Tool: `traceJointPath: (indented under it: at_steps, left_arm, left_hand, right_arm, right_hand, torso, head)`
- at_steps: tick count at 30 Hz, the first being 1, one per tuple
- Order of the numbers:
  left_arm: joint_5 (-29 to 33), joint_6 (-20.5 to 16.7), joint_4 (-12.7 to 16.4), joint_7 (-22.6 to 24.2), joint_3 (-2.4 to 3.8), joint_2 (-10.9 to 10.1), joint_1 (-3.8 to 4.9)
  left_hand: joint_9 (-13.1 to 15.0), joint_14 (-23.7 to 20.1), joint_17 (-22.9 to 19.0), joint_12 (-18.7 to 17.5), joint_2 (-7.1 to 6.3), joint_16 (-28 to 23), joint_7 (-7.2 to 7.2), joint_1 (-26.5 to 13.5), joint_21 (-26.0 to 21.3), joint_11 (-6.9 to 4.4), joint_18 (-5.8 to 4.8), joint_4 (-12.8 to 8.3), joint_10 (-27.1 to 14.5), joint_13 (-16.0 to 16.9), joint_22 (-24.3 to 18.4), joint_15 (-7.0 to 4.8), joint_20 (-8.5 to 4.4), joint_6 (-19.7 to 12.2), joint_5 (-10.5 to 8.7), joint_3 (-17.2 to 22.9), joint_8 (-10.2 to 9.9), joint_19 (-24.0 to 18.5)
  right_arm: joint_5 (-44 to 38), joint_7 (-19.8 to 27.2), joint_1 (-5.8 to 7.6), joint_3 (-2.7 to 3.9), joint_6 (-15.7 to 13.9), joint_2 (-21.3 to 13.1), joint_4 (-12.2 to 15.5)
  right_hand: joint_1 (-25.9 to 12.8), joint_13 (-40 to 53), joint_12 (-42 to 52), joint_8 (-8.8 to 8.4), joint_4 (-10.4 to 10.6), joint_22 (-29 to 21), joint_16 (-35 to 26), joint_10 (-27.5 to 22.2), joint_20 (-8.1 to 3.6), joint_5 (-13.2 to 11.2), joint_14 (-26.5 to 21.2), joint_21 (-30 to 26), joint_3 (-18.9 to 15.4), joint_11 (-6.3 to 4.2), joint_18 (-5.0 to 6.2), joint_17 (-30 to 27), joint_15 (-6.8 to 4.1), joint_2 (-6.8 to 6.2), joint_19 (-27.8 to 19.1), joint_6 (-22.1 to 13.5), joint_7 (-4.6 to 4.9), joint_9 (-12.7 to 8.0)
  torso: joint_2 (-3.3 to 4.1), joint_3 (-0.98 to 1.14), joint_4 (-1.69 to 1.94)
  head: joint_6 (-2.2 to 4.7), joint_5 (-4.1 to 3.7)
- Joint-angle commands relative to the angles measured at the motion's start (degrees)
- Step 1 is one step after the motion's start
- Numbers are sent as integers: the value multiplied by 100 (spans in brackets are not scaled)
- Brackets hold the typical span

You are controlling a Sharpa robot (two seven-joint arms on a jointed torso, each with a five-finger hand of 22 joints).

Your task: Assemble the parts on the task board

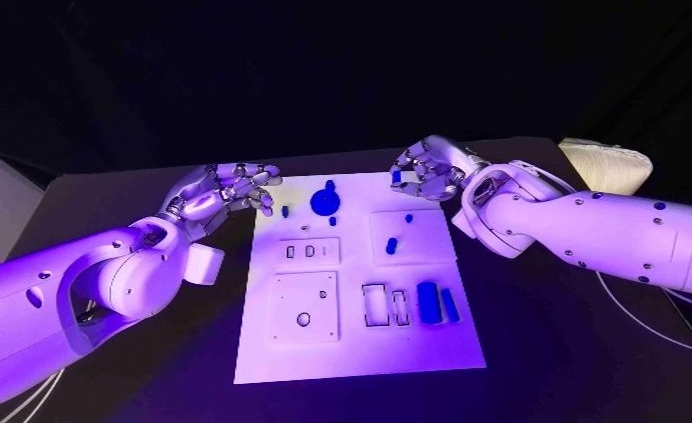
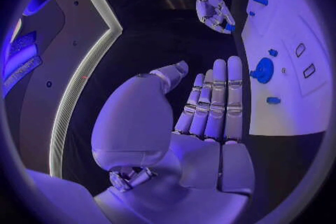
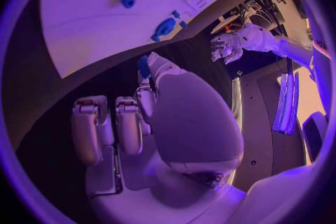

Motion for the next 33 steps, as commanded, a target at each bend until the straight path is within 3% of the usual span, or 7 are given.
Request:
traceJointPath:
  at_steps: [1,7,14,16,18,22,33]
  left_arm:
    - [-14,80,10,23,3,23,3]
    - [-11,74,13,17,2,45,4]
    - [-9,65,10,14,2,56,4]
    - [-9,63,12,13,2,58,5]
    - [-9,61,12,12,2,61,5]
    - [-9,63,14,9,2,73,5]
    - [-9,72,17,1,1,87,5]
  left_hand:
    - [8,-37,-9,-10,23,39,9,-11,31,3,33,3,-35,-3,5,-15,5,-43,15,24,-26,-52]
    - [8,-37,-9,-10,23,39,9,-11,31,3,33,3,-35,-3,5,-15,5,-43,15,24,-26,-52]
    - [8,-37,-9,-10,23,39,9,-11,31,3,33,3,-35,-3,5,-15,5,-43,15,24,-26,-52]
    - [8,-37,-9,-10,23,39,9,-11,31,3,33,3,-35,-3,5,-15,5,-43,15,24,-26,-52]
    - [8,-37,-9,-10,23,39,9,-11,31,3,33,3,-35,-3,5,-15,5,-43,15,24,-26,-52]
    - [8,-37,-9,-10,23,39,9,-11,31,3,33,3,-35,-3,5,-15,5,-43,15,24,-26,-52]
    - [8,-37,-9,-10,23,39,9,-11,31,3,33,3,-35,-3,5,-15,5,-43,15,24,-26,-52]
  right_arm:
    - [-343,-657,-16,-12,-87,175,186]
    - [-879,-1108,-127,-43,-70,611,484]
    - [-1284,-1369,-304,-59,-103,959,569]
    - [-1386,-1413,-378,-61,-118,1053,570]
    - [-1466,-1444,-448,-63,-132,1133,564]
    - [-1630,-1505,-611,-68,-156,1293,538]
    - [-1978,-1615,-903,-82,-200,1561,345]
  right_hand:
    - [-86,13,26,44,5,1378,-12,20,-42,29,526,18,34,-24,-85,1254,-40,1,528,9,9,105]
    - [-120,17,29,60,16,1373,-16,26,-43,31,523,13,42,-24,-84,1245,-40,-7,526,-2,9,109]
    - [-127,17,28,65,15,1367,-15,26,-44,34,524,6,45,-24,-82,1248,-41,-14,523,-5,8,111]
    - [-127,17,28,65,15,1367,-15,26,-44,34,524,6,45,-24,-82,1248,-41,-14,523,-5,8,111]
    - [-127,17,28,65,15,1367,-15,26,-44,34,524,6,45,-24,-82,1248,-41,-14,523,-5,8,111]
    - [-131,15,26,68,15,1363,-15,25,-44,38,524,1,47,-25,-80,1248,-41,-18,522,-8,7,112]
    - [-183,1,12,99,20,1355,-19,14,-47,95,522,-8,68,-25,-78,1239,-42,-61,518,-36,10,119]
  torso:
    - [-44,-51,-8]
    - [-78,-107,8]
    - [-96,-133,3]
    - [-96,-134,0]
    - [-89,-121,-10]
    - [-88,-122,2]
    - [-81,-113,8]
  head:
    - [-28,35]
    - [-75,117]
    - [-137,251]
    - [-161,304]
    - [-169,339]
    - [-202,395]
    - [-264,449]
